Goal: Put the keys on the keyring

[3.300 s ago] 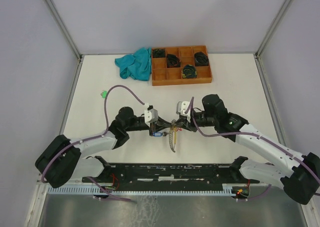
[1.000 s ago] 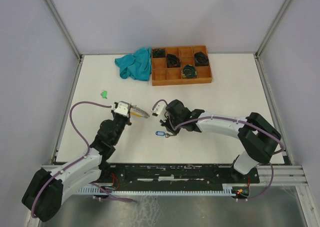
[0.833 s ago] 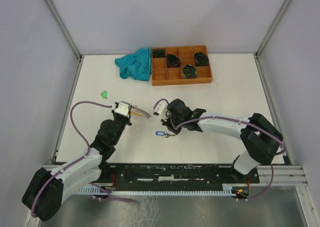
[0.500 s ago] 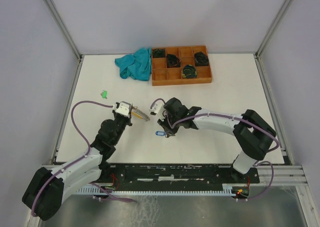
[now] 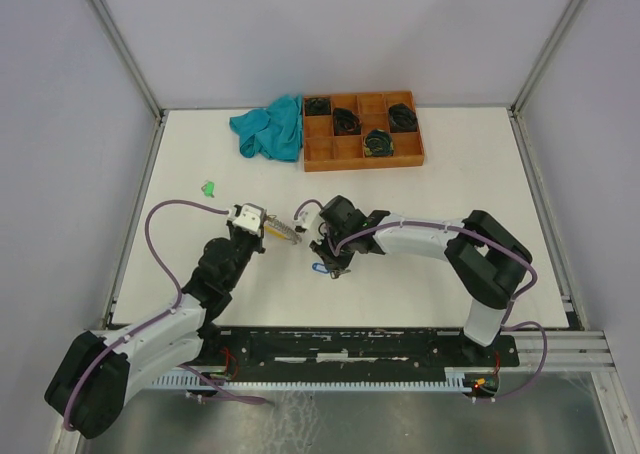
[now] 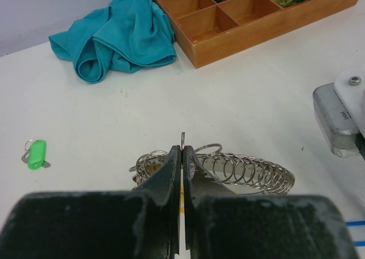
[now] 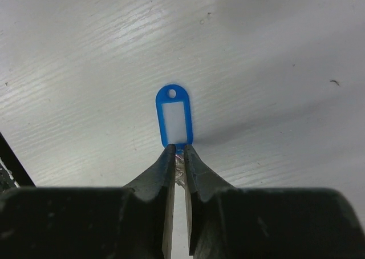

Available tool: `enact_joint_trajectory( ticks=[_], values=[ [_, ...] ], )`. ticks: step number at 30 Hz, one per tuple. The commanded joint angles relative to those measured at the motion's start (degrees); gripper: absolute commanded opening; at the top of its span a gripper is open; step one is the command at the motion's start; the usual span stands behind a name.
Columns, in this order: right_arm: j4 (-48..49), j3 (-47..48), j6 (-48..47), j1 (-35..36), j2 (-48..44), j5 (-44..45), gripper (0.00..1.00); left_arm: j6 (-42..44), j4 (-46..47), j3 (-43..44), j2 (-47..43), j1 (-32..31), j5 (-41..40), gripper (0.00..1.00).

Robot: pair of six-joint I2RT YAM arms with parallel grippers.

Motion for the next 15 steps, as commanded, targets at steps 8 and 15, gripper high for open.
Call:
enact_joint_trajectory(
  ticks=[8, 15],
  values=[
    [-1.15, 1.38, 0.32, -0.25, -1.25, 2.66, 0.24, -2.76, 3.84, 2.63, 0.19, 0.35, 1.23, 0.03],
    [-2.98, 1.60, 0.98, -0.24, -1.31, 3.05, 0.26, -2.79, 3.75, 2.70, 0.45, 0.34, 1.42, 0.03]
  ],
)
